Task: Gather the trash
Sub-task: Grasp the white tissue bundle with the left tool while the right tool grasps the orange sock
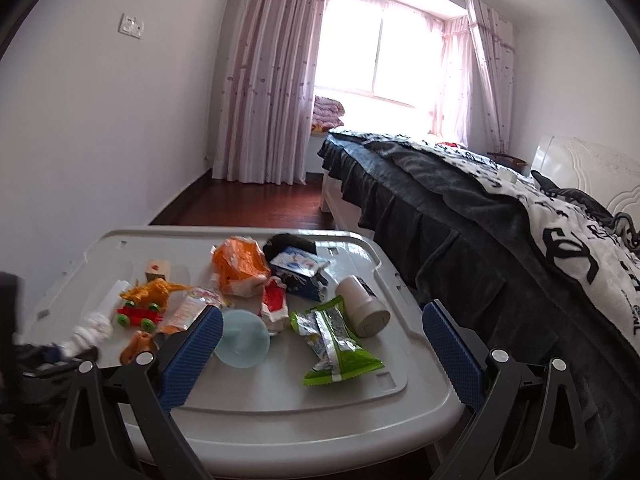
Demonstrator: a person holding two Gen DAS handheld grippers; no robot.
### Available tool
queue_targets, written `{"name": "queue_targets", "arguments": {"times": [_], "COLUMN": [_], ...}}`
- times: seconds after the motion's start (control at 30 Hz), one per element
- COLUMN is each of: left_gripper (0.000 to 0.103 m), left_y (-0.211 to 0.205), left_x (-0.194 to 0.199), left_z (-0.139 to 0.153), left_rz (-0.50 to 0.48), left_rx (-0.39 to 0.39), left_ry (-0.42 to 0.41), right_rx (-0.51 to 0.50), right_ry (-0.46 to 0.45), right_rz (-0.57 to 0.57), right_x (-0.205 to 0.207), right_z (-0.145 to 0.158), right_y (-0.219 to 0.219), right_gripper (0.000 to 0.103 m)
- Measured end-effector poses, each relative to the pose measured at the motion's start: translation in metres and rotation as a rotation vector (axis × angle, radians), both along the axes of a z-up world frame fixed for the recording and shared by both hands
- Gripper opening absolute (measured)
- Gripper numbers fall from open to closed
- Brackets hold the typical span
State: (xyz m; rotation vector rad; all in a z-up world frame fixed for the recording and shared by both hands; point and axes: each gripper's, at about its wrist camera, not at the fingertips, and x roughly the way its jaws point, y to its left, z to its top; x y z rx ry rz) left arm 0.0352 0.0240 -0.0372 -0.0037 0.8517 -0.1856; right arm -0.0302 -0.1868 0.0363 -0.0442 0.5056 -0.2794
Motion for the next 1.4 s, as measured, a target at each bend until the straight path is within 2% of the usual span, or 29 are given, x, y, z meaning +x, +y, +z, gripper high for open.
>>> {"name": "queue_targets", "arguments": {"times": [0.07, 0.2, 0.3, 0.4, 0.57, 0.77, 0.83, 0.87, 0.9, 0.97, 1.1, 1.4], "left_gripper": [0.034, 0.034, 0.034, 0.034, 0.034, 0.034, 0.034, 0.034, 0.034, 0.034, 0.034, 0.034], "left_y": [0.0, 0.005, 0.02, 0.041, 0.064, 0.076, 0.075, 0.075, 0.074, 0.074, 0.069, 0.05], "left_x": [-0.016, -0.049, -0.065, -0.076, -0.079, -0.077, -0.077, -0.076, -0.076, -0.077, -0.073, -0.084], "left_z": [0.014, 0.036, 0.047, 0.055, 0.059, 0.057, 0.058, 0.057, 0.056, 0.055, 0.053, 0.051], "left_rz": [-0.017, -0.048, -0.029, 0.008, 0.052, 0.07, 0.068, 0.067, 0.066, 0.061, 0.045, -0.017], "left_rx": [0.006, -0.002, -0.022, -0.027, -0.014, -0.043, -0.049, -0.051, -0.054, -0.059, -0.066, -0.078], "left_ry": [-0.023, -0.054, -0.076, -0.107, -0.137, -0.133, -0.133, -0.131, -0.128, -0.121, -0.109, -0.083], "right_rx": [-0.001, -0.004, 0.008, -0.04, -0.036, 0.028, 0.076, 0.108, 0.128, 0.167, 0.201, 0.267], "right_ry": [0.028, 0.11, 0.143, 0.154, 0.189, 0.238, 0.273, 0.298, 0.32, 0.314, 0.333, 0.313], "right_rz": [0.021, 0.156, 0.242, 0.293, 0.288, 0.218, 0.207, 0.207, 0.201, 0.208, 0.237, 0.303], "right_x": [0.004, 0.011, 0.018, 0.028, 0.052, 0.085, 0.094, 0.098, 0.101, 0.102, 0.096, 0.057], "right_z": [-0.01, -0.031, -0.045, -0.059, -0.079, -0.098, -0.104, -0.108, -0.111, -0.113, -0.111, -0.086], "right_y": [0.01, 0.056, 0.092, 0.124, 0.153, 0.157, 0.154, 0.151, 0.149, 0.145, 0.138, 0.119], "right_gripper": [0.099, 0.099, 0.099, 0.099, 0.099, 0.098, 0.088, 0.071, 0.049, 0.036, 0.029, 0.029]}}
